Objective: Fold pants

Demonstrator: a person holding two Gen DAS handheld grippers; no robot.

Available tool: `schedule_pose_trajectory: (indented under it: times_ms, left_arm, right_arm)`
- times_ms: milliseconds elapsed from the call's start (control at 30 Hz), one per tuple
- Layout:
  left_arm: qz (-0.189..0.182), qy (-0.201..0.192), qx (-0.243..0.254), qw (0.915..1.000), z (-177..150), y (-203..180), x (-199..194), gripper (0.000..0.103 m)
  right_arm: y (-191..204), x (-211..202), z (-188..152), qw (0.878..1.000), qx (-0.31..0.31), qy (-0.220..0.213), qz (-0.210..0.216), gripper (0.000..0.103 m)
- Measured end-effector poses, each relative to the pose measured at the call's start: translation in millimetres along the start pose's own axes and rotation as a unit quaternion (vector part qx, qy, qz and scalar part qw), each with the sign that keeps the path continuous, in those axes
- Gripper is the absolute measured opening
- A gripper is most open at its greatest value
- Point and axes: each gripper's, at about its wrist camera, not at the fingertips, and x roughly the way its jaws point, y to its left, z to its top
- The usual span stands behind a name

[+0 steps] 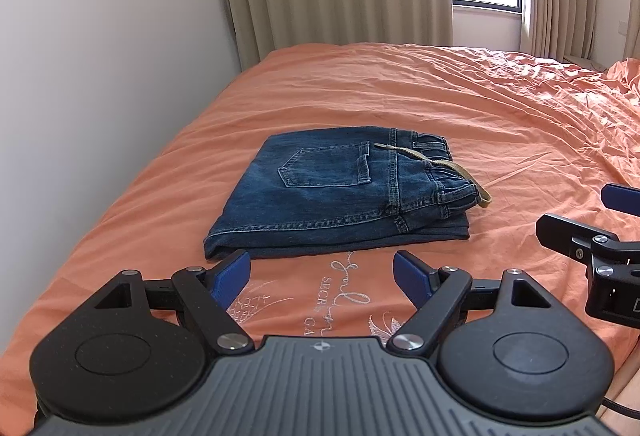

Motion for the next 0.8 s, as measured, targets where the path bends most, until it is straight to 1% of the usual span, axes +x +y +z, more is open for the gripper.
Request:
schedule_pose_trajectory:
  times_ms: [800]
  left_arm:
    - [0.0, 0.002, 0.008, 1.0, 0.6, -5.3, -0.9, 0.095]
  right_arm:
    - [-5.7, -0.7, -2.6, 1.0, 0.011, 0.007, -0.003, 0.081]
